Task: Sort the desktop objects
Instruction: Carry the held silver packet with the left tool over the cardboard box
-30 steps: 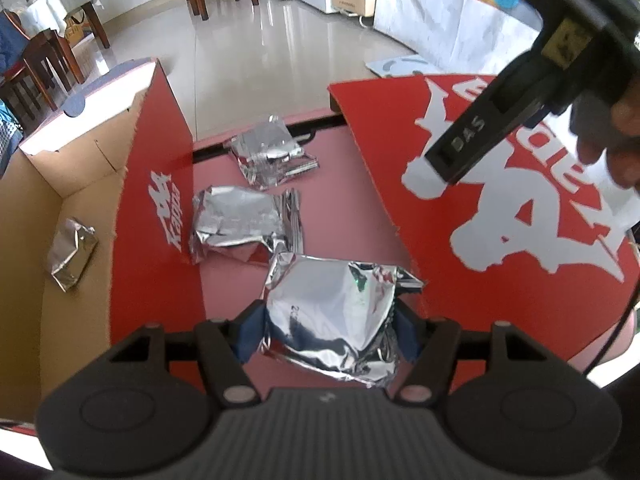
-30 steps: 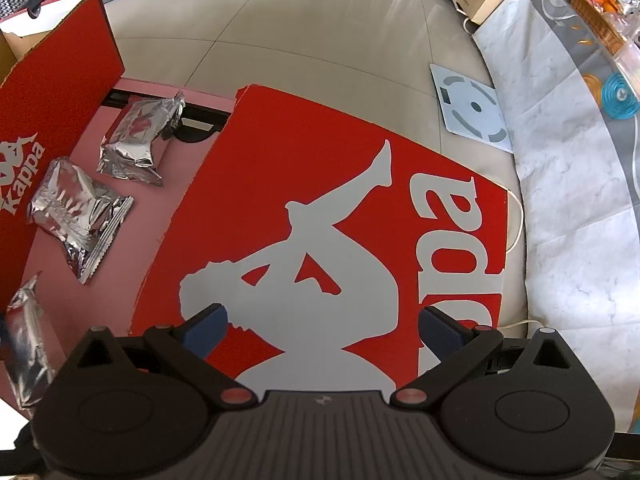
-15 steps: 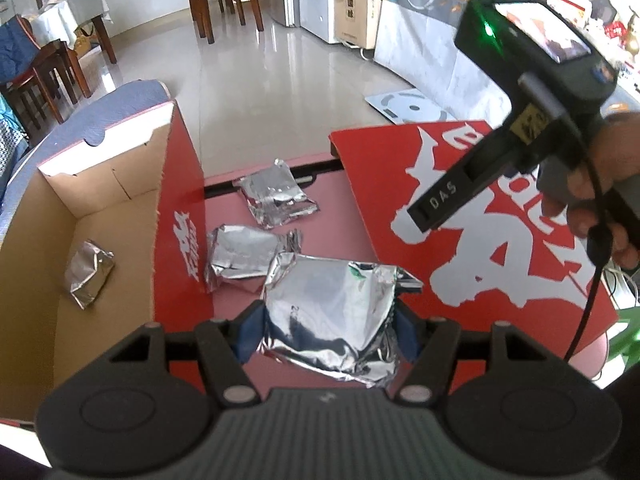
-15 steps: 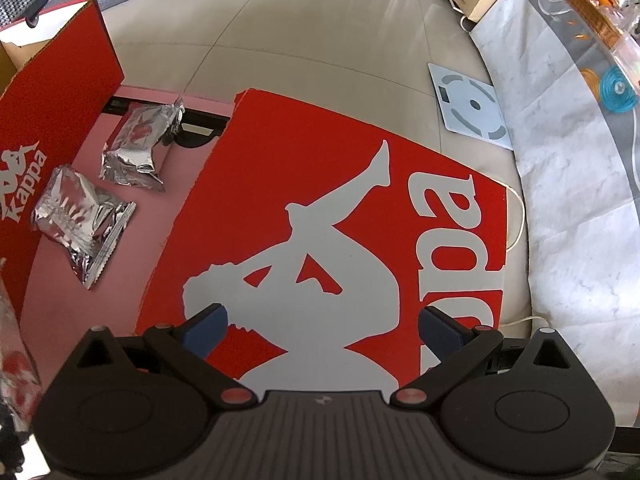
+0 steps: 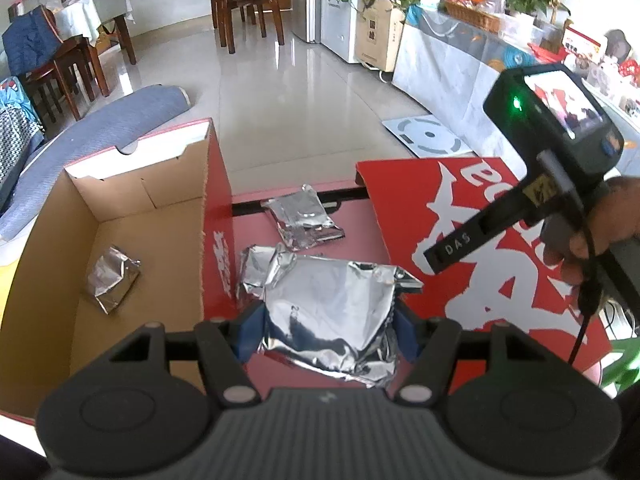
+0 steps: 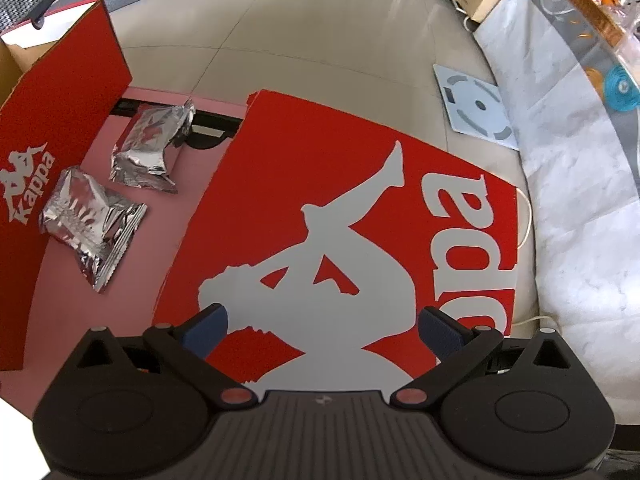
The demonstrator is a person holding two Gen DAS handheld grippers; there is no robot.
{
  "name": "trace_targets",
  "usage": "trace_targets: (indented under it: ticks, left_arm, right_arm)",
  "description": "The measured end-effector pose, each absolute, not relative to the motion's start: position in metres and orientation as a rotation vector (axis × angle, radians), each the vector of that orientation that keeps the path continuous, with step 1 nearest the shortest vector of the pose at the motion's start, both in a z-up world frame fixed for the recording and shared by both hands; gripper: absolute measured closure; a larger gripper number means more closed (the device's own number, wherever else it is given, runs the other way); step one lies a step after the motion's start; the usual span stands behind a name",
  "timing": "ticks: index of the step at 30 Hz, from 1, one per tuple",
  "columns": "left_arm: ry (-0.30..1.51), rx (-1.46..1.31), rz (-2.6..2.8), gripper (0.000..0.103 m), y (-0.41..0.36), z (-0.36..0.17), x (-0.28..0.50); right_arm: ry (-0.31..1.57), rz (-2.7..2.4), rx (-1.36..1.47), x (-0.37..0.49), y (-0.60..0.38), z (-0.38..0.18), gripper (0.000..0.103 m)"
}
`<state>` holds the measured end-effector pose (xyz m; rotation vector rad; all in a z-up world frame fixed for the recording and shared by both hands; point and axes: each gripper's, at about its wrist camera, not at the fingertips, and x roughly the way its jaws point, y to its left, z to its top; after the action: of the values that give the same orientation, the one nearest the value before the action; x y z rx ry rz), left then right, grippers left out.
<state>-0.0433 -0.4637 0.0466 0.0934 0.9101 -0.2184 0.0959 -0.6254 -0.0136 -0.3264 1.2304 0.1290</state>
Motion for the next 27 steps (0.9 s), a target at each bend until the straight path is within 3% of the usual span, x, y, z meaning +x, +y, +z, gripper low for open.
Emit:
trace_targets:
  ticks: [27]
  left_arm:
    - [0.875,0.027,-0.116,0.04,-0.415,0.059,-0.033]
  right_arm:
    - [1.181,0.059,-0.263,0.082,-0.599,0.013,0.002]
